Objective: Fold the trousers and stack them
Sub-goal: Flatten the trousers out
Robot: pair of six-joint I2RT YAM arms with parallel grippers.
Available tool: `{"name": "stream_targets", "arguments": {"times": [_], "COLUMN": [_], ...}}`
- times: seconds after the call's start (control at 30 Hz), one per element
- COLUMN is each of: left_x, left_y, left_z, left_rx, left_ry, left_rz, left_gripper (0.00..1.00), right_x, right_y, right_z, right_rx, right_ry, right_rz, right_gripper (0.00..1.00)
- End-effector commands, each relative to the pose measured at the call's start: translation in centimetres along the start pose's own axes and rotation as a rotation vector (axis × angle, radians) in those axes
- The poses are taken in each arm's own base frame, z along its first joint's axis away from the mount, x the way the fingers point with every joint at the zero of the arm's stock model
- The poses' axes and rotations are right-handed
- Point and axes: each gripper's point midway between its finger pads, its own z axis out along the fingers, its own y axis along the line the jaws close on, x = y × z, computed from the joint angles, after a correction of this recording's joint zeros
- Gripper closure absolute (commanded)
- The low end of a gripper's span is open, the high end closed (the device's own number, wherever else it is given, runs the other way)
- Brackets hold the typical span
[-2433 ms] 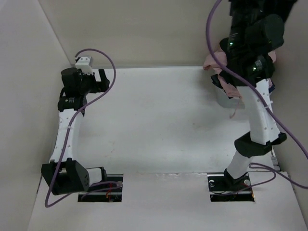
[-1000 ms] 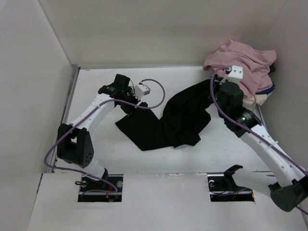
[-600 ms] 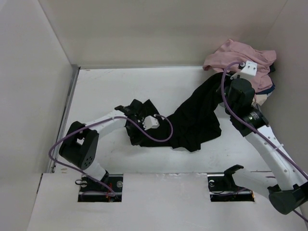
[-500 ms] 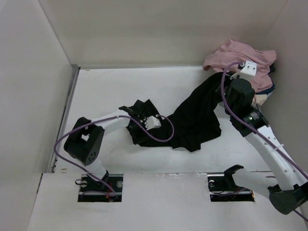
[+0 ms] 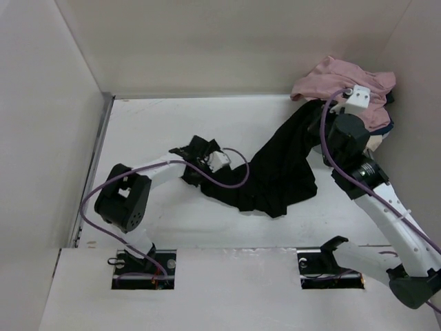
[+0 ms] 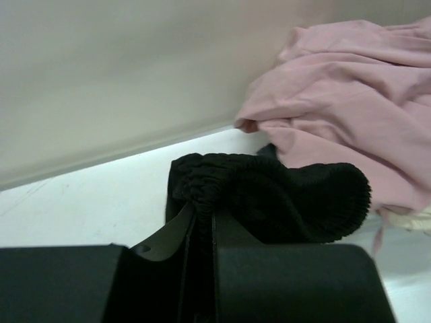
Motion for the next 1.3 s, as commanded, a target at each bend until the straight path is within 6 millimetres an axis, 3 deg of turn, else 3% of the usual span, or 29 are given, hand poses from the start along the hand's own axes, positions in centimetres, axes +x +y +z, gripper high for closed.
{"name": "stream_targets", "arguments": {"times": [0.0, 0.07, 0.13, 0.2, 0.23, 0.27, 0.33, 0.4, 0.47, 0.57, 0.63, 0.67, 0.73, 0.8, 0.9, 0.97, 1.0, 1.03, 1.1, 1.2, 1.27], "left_x": [0.7, 1.7, 3.2, 3.9, 3.8, 3.4, 2.3, 0.9, -0.4, -1.5, -2.2, -2.6, -3.5, -4.8, -7.0, -8.3, -8.6, -8.9, -8.6, -8.7, -9.8], "left_y": [9.8, 17.1, 23.2, 26.8, 27.4, 27.8, 27.5, 26.7, 26.4, 27.3, 28.6, 29.4, 31.3, 33.1, 35.0, 35.8, 36.4, 36.8, 38.2, 38.6, 37.4], "left_z": [-7.2, -15.1, -24.6, -34.3, -37.7, -42.5, -47.9, -52.1, -55.2, -59.0, -60.8, -61.3, -60.4, -56.9, -47.8, -41.2, -38.0, -36.0, -31.2, -30.4, -32.6], "left_rx": [-0.265, -0.456, -0.665, -0.855, -0.918, -1.008, -1.114, -1.184, -1.229, -1.298, -1.336, -1.349, -1.340, -1.277, -1.106, -0.997, -0.952, -0.927, -0.888, -0.901, -0.925], "left_ry": [-0.105, -0.212, -0.344, -0.453, -0.489, -0.544, -0.611, -0.676, -0.737, -0.815, -0.853, -0.861, -0.852, -0.805, -0.695, -0.623, -0.585, -0.562, -0.490, -0.476, -0.518], "left_rz": [-0.238, -0.389, -0.494, -0.527, -0.523, -0.506, -0.468, -0.437, -0.422, -0.415, -0.400, -0.387, -0.358, -0.328, -0.292, -0.273, -0.267, -0.263, -0.273, -0.281, -0.252], "left_gripper": [1.00, 1.00, 1.00, 1.00, 1.00, 1.00, 1.00, 1.00, 1.00, 1.00, 1.00, 1.00, 1.00, 0.98, 0.94, 0.90, 0.87, 0.84, 0.69, 0.46, 0.40], "right_x": [-3.2, -4.2, -6.9, -10.8, -11.9, -13.4, -15.9, -17.8, -19.5, -21.4, -21.8, -21.5, -19.4, -14.9, -6.9, -2.5, -1.1, 0.4, 2.4, 2.9, 2.5], "right_y": [4.8, 7.0, 9.2, 11.0, 11.4, 11.6, 11.2, 11.2, 12.3, 16.0, 17.7, 17.9, 16.9, 14.5, 11.3, 10.3, 10.0, 9.9, 10.1, 11.1, 12.0], "right_z": [-0.1, -0.2, -0.6, -1.6, -2.0, -2.8, -4.1, -6.0, -8.7, -13.7, -15.3, -15.2, -12.5, -8.2, -3.2, -1.0, -0.3, 0.6, 2.0, 3.7, 4.6], "right_rx": [-0.138, -0.192, -0.257, -0.339, -0.361, -0.380, -0.389, -0.423, -0.517, -0.762, -0.844, -0.840, -0.719, -0.537, -0.333, -0.286, -0.275, -0.267, -0.262, -0.263, -0.275], "right_ry": [-0.066, -0.081, -0.137, -0.238, -0.272, -0.314, -0.377, -0.422, -0.467, -0.540, -0.561, -0.554, -0.502, -0.403, -0.168, -0.028, 0.016, 0.064, 0.115, 0.111, 0.100], "right_rz": [0.022, 0.020, 0.029, 0.032, 0.039, 0.053, 0.097, 0.152, 0.211, 0.264, 0.295, 0.305, 0.289, 0.210, 0.075, 0.036, 0.033, 0.033, 0.041, 0.040, 0.036], "right_gripper": [0.99, 1.00, 1.00, 1.00, 1.00, 1.00, 1.00, 1.00, 1.00, 1.00, 1.00, 1.00, 1.00, 1.00, 1.00, 1.00, 1.00, 1.00, 1.00, 1.00, 1.00]}}
